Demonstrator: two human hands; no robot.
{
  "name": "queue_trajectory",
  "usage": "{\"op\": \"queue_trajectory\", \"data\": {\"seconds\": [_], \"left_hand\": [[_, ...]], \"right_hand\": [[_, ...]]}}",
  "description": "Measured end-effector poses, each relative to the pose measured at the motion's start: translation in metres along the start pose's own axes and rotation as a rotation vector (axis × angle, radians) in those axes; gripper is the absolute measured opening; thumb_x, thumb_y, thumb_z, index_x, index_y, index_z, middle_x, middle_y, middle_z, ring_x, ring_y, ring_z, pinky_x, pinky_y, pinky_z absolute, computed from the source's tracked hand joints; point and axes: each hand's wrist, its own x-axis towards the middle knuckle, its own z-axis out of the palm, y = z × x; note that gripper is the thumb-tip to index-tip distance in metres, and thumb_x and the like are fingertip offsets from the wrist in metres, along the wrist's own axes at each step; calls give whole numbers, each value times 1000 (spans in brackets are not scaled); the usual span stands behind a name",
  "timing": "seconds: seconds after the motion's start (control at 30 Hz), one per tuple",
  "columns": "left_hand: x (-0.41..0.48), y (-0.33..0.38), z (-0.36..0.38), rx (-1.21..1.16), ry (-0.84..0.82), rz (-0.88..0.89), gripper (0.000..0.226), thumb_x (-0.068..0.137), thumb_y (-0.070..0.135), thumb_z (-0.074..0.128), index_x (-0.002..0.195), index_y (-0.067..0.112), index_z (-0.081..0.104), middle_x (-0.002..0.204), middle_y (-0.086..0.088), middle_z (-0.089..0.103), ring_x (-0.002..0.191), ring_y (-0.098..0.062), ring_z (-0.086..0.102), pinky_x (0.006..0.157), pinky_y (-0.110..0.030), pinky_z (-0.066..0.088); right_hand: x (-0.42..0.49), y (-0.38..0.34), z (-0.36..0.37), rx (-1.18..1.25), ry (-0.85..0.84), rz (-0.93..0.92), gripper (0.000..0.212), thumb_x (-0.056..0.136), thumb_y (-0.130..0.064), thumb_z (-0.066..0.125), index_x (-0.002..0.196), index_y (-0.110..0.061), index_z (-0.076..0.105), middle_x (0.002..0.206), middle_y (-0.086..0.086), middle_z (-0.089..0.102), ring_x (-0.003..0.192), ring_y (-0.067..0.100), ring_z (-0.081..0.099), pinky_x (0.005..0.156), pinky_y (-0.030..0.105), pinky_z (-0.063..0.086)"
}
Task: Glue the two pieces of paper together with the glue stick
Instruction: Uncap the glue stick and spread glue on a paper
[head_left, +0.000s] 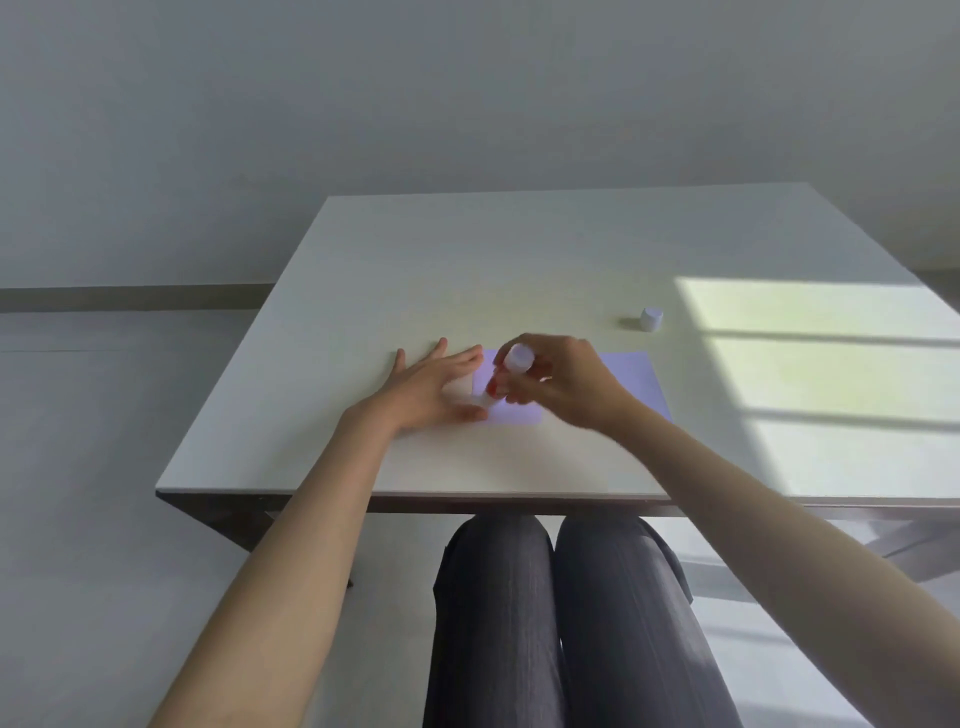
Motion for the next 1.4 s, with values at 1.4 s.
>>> {"op": "queue_trajectory", "data": {"seconds": [1.4], "left_hand": [[-10,-1,4,-112,-4,6,81,82,52,60,149,37,16,158,21,9,147,-10,-13,112,-49,-22]], "right_hand": [[19,3,-14,191,360,216,7,84,-9,61,85,-3,64,78,11,71,69,29,71,73,38,59]]}}
